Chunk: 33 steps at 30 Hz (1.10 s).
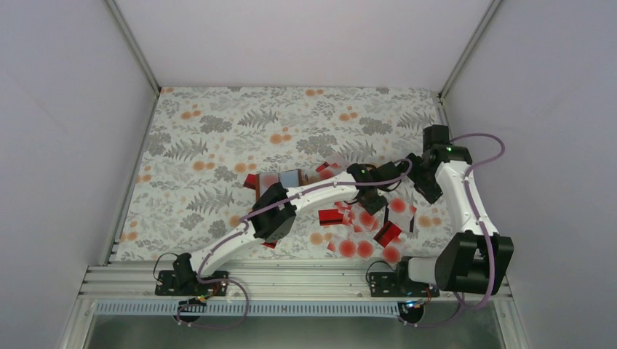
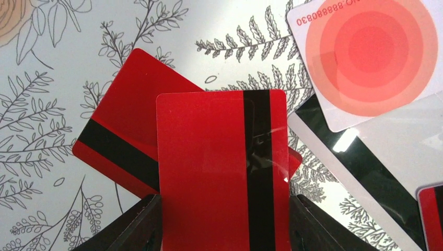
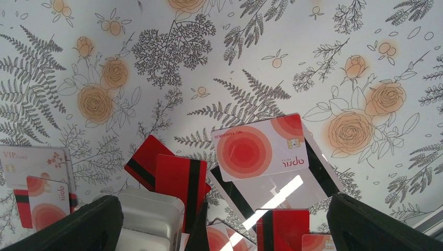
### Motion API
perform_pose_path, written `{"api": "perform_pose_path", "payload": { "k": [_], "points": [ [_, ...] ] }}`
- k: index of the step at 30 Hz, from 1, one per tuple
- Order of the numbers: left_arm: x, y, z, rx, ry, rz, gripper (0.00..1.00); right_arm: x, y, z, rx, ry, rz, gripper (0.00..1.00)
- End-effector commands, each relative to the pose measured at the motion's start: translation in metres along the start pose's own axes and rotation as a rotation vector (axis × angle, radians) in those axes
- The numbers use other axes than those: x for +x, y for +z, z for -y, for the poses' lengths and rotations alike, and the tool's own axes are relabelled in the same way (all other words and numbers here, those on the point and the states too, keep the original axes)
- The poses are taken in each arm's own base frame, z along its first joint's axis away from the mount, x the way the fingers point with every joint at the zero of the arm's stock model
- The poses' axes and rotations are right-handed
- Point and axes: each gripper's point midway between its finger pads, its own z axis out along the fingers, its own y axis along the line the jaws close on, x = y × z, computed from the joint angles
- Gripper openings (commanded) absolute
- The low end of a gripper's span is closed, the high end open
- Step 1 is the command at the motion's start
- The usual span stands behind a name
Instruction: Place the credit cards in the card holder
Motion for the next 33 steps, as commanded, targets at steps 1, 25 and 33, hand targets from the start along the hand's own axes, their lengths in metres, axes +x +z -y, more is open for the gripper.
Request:
{"api": "perform_pose_path", "payload": {
  "k": [1, 25, 33],
  "points": [
    [0.025, 0.028, -0.004, -0.042, 0.016, -0.065, 0.5, 0.007, -0.001, 0.001, -0.008, -0.022, -0.02, 0.99],
    [-0.066, -0.139, -0.016, 0.129, -0.115, 0.257, 0.49, -0.03, -0.078, -0.039, -0.274, -0.017, 0.152, 0.99],
    [-0.066, -0.185, -0.049, 0.175, -0.186, 0.315, 0.49, -0.022, -0.129, -0.092, -0.648, -0.104, 0.161, 0.99]
  ]
}}
